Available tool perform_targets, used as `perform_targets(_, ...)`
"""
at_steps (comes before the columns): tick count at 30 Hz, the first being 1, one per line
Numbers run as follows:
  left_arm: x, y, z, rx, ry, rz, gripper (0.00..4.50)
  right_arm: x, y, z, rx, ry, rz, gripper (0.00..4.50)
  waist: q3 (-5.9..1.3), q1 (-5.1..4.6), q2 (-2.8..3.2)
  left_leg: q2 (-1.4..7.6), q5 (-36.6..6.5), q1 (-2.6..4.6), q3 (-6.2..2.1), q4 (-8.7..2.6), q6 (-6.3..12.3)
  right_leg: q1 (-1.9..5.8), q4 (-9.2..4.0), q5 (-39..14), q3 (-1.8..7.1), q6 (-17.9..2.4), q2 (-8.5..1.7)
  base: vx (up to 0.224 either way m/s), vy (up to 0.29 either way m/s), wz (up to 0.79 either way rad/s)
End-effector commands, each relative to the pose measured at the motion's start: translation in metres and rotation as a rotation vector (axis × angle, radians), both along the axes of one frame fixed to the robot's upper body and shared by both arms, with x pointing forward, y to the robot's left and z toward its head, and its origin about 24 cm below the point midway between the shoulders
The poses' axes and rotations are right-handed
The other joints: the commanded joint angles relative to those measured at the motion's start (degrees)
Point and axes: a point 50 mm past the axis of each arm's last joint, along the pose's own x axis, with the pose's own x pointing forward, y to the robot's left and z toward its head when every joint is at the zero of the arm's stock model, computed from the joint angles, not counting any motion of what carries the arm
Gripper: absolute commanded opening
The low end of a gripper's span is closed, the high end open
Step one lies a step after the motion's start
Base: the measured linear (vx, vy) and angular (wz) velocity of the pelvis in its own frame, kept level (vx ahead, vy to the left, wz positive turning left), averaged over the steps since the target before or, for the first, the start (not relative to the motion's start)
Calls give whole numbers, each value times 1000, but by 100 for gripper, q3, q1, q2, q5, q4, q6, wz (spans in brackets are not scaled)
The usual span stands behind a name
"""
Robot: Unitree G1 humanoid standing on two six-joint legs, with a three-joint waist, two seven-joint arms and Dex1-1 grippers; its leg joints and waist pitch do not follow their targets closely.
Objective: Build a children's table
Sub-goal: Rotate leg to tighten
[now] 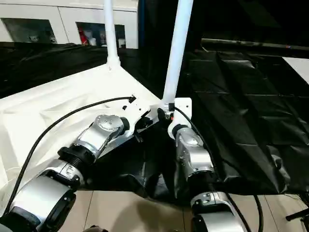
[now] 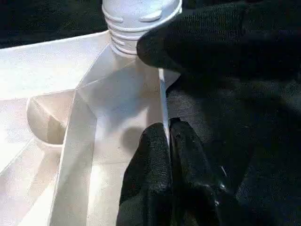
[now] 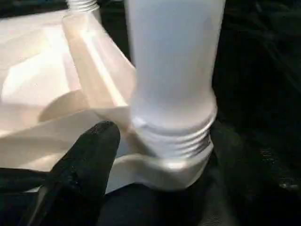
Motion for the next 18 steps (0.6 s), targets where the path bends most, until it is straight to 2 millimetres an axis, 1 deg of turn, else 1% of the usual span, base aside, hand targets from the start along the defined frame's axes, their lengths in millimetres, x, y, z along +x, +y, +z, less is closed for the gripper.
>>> perform_targets(1,0,-6,14,-20,-62,-110,0,4,-11,16,-51,-59,47,333,-452,50,-44,42,-530,88,35,-354,409,381,-351,240,207,-1473,-230,0,0,0)
perform_targets(2,0,-3,14,-18,-59,-115,0,3,-16,18,-61,-64,53,333,-453,68,-48,44,-493,97,46,-342,444,373,-345,321,215,-1480,-228,0,0,0)
perform_targets(3,1,0,14,-14,-62,-123,0,1,-23,20,-81,-69,67,333,-444,91,-39,46,-487,93,41,-348,484,377,-347,342,214,-1470,-230,0,0,0)
perform_targets(4,1,7,14,-10,-57,-137,0,-4,-34,23,-118,-67,113,333,-450,113,-27,49,-471,99,39,-342,496,377,-335,377,219,-1471,-234,0,0,0)
perform_targets(6,1,10,14,-9,-53,-145,0,-7,-38,24,-134,-62,143,333,-443,160,-38,55,-494,107,38,-345,502,382,-342,389,218,-1441,-228,0,0,0)
perform_targets(7,0,13,15,-10,-61,-173,0,-11,-42,25,-147,-54,186,333,-443,162,-20,58,-568,103,38,-352,480,373,-348,302,216,-1438,-236,0,0,0)
perform_targets(8,-1,15,15,-13,-55,-194,0,-15,-45,25,-146,-41,232,333,-441,159,-30,59,-619,103,36,-356,462,374,-355,236,214,-1437,-238,0,0,0)
perform_targets(9,-2,17,15,-15,-49,-212,0,-18,-46,25,-142,-29,275,333,-432,175,-32,63,-710,116,37,-360,445,376,-374,136,213,-1436,-232,0,0,0)
perform_targets(10,-3,18,15,-17,-48,-232,0,-22,-47,25,-139,-21,316,333,-427,174,-11,71,-778,105,30,-370,423,388,-376,96,215,-1435,-238,0,0,0)
perform_targets(11,-3,18,15,-17,-48,-232,0,-22,-47,25,-139,-21,316,352,-439,175,-15,76,-759,101,26,-367,400,387,-361,118,214,-1437,-242,0,0,0)
perform_targets(12,-8,20,17,-38,-45,-306,0,-28,-49,26,-132,2,395,362,-431,166,-12,67,-808,101,27,-372,380,378,-374,63,207,-1456,-240,0,0,0)
perform_targets(13,-14,21,19,-57,-30,-383,0,-34,-50,26,-120,23,472,368,-431,178,-24,86,-834,96,21,-372,407,404,-368,89,212,-1483,-251,0,0,0)
perform_targets(14,-14,21,19,-57,-30,-383,0,-34,-50,26,-120,23,472,373,-435,166,-19,86,-782,85,33,-366,439,381,-353,170,219,-1517,-250,0,0,0)
perform_targets(15,-15,21,19,-58,-29,-388,0,-35,-50,26,-119,24,477,386,-436,155,-16,81,-775,87,33,-363,428,371,-352,160,213,-1527,-242,0,0,0)
perform_targets(16,-20,22,20,-63,-15,-445,0,-38,-51,27,-139,35,537,398,-429,160,-13,87,-859,107,36,-369,398,357,-374,-6,207,-1536,-250,0,0,0)
perform_targets(18,-23,23,21,-61,-13,-472,0,-38,-51,28,-147,36,550,398,-411,167,-3,106,-963,121,39,-384,334,333,-394,-235,212,-1525,-254,0,0,0)
